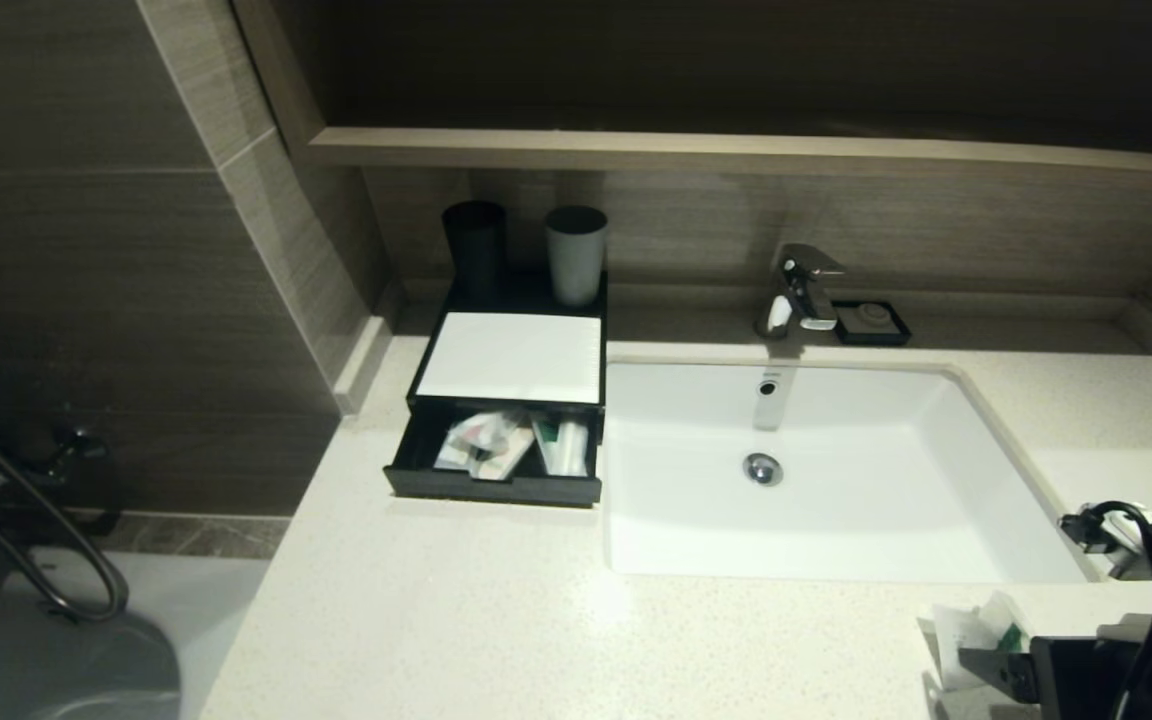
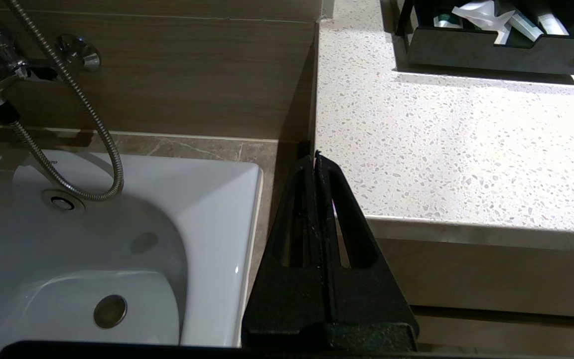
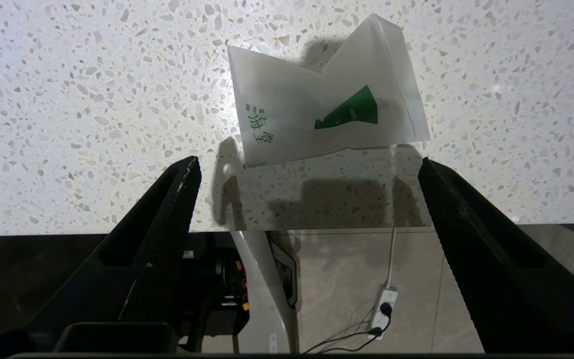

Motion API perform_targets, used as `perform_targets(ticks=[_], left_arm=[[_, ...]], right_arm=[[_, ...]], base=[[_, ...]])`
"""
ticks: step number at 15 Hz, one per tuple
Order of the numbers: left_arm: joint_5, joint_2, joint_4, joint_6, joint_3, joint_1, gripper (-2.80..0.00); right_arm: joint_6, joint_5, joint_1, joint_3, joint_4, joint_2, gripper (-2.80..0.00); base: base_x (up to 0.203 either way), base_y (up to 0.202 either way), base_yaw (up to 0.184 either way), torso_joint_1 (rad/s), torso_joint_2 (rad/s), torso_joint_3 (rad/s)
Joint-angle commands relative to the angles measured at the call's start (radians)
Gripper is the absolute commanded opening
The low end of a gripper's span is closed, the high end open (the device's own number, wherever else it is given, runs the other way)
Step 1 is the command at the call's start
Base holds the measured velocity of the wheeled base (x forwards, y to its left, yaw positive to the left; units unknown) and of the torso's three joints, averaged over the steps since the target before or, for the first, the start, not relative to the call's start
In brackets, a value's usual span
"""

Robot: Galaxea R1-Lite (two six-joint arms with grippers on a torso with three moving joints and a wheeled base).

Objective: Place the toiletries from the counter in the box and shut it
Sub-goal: Pick up the bathroom toiletry

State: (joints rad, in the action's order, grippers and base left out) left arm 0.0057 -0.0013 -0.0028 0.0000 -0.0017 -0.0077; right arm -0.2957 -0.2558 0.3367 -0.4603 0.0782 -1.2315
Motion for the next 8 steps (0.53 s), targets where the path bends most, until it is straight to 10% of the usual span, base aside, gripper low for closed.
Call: perform_targets(ticks=[1, 8], left_arm=[[0.000, 0.000, 0.000, 0.000, 0.000, 0.000, -2.80], [0.000, 0.000, 0.000, 0.000, 0.000, 0.000, -2.80]], right_arm=[[0.002, 0.038, -0.051, -0.006, 0.000, -0.057, 0.00], [0.007, 0.070, -0.085, -0.006, -0.034, -0.113, 0.00]], base=[[0.000, 0.000, 0.000, 0.000, 0.00, 0.000], [0.000, 0.000, 0.000, 0.000, 0.00, 0.000]])
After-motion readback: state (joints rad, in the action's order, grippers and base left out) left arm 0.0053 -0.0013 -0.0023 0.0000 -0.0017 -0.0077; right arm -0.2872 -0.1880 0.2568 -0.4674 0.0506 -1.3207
